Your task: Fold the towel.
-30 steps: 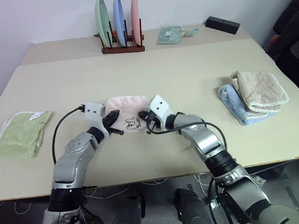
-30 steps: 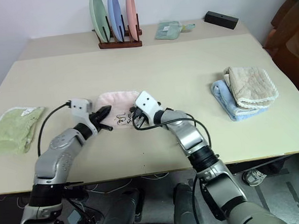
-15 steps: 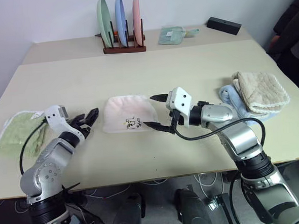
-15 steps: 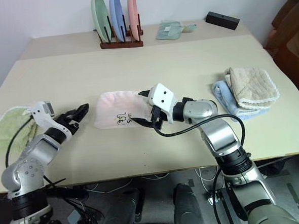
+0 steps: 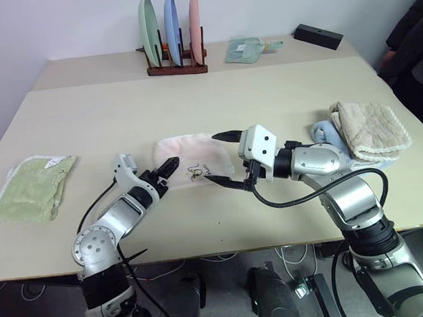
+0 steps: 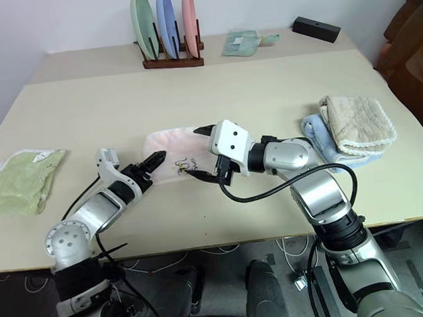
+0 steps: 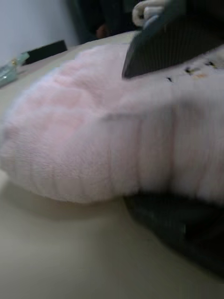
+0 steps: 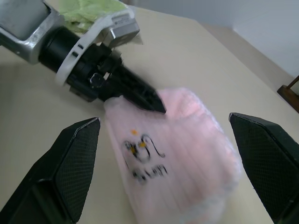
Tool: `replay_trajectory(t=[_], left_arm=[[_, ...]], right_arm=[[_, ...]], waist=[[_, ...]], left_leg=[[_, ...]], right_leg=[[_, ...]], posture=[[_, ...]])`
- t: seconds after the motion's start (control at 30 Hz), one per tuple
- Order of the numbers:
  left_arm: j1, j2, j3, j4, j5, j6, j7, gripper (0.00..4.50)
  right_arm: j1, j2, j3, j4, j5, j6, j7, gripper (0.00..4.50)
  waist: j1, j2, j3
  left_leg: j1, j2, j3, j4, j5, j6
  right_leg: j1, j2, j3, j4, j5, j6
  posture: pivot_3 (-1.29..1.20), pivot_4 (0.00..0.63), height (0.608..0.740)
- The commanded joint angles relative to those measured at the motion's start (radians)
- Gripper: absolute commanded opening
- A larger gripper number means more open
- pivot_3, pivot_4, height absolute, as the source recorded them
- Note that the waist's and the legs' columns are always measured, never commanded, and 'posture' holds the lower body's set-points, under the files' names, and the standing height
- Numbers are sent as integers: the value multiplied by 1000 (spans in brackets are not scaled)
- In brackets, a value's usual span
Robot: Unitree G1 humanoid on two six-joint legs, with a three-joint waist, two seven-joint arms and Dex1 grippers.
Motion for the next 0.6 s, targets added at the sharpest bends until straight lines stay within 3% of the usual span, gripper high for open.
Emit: replay_trajectory(t=[0.03, 0.13, 0.17, 0.37, 0.6], left_arm=[[17, -16, -27, -41, -44, -5, 20, 1697], [23, -21, -39, -49, -59, -15, 30, 244], [24, -19, -42, -49, -64, -19, 32, 83], [-17, -2, -13, -101, -67, -155, -22, 83], [-179, 238, 226, -60, -37, -419, -15, 83]], right_arm=[[-10, -5, -24, -50, 12, -13, -10, 4500], [-12, -4, -18, -50, 8, -13, -14, 4500], [-13, -3, -17, -50, 8, -13, -15, 4500], [-8, -2, -9, -43, 0, -13, -25, 4500], [17, -21, -34, -40, 19, -6, -19, 4500]], waist=[[0, 0, 0], [-1, 0, 0], [-1, 0, 0], [0, 0, 0], [-10, -1, 1]], left_leg=[[0, 0, 0, 0, 0, 0], [0, 0, 0, 0, 0, 0], [0, 0, 0, 0, 0, 0], [0, 0, 0, 0, 0, 0], [0, 1, 1, -1, 0, 0]], right_leg=[[0, 0, 0, 0, 0, 0], [0, 0, 0, 0, 0, 0], [0, 0, 0, 0, 0, 0], [0, 0, 0, -1, 0, 0], [-1, 1, 0, -1, 0, 0]], posture=[[0, 150, 736], [0, 150, 736], [0, 150, 736], [0, 150, 736], [0, 150, 736]])
